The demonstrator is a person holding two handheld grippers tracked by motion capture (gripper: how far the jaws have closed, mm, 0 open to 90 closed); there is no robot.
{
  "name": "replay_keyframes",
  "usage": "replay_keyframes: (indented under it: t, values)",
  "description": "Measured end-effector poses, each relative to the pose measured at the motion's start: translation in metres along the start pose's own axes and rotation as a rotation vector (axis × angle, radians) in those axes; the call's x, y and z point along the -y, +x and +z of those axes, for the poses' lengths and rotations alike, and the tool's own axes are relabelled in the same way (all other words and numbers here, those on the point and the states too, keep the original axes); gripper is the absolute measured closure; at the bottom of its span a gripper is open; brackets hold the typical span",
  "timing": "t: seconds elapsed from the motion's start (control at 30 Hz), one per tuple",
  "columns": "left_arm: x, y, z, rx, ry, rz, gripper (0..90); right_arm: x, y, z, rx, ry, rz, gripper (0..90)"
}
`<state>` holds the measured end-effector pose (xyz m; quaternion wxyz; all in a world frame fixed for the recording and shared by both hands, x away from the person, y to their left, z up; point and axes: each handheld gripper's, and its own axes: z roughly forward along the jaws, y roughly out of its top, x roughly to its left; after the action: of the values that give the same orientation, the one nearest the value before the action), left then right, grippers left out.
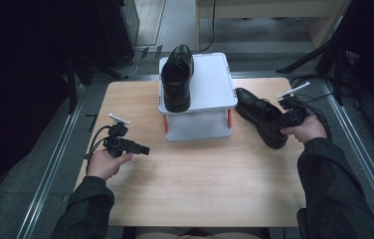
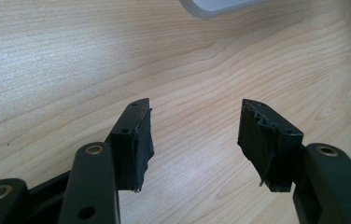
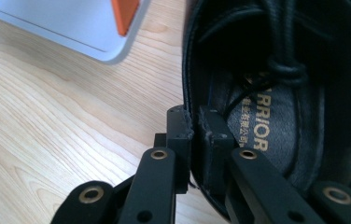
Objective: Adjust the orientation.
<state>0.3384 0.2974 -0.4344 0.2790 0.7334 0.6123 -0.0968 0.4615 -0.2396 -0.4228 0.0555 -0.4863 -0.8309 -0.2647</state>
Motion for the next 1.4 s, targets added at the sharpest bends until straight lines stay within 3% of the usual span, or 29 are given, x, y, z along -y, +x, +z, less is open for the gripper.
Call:
replay_keyframes:
  t: [0.07,0.27,0.53,0.83,1.03,1.13,1.4]
  values:
    - [0.000,0.001,0.000,0.017,-0.004,-0.008,43.9,-0.002,0.005,0.002,0.005,0.003,0.000,84.8]
    - [0.000,0.001,0.000,0.002,0.002,-0.003,43.9,-0.012,0.023,0.010,0.006,0.007,0.030,85.1]
    - [0.000,0.002,0.000,-0.006,0.004,-0.001,43.9,-0.027,0.041,0.019,0.016,0.015,0.102,85.0]
    - [0.001,0.001,0.002,-0.006,0.019,0.005,43.9,-0.037,0.053,0.031,0.023,0.017,0.110,84.4]
    - [0.001,0.001,0.002,-0.007,0.020,0.005,43.9,-0.035,0.052,0.033,0.016,0.020,0.105,82.3]
    - [0.001,0.001,0.002,-0.008,0.022,0.011,43.8,-0.035,0.051,0.032,-0.003,0.017,0.107,76.0]
    - [0.001,0.002,0.003,-0.011,0.028,0.008,43.8,-0.035,0.046,0.019,-0.019,-0.009,0.094,71.5]
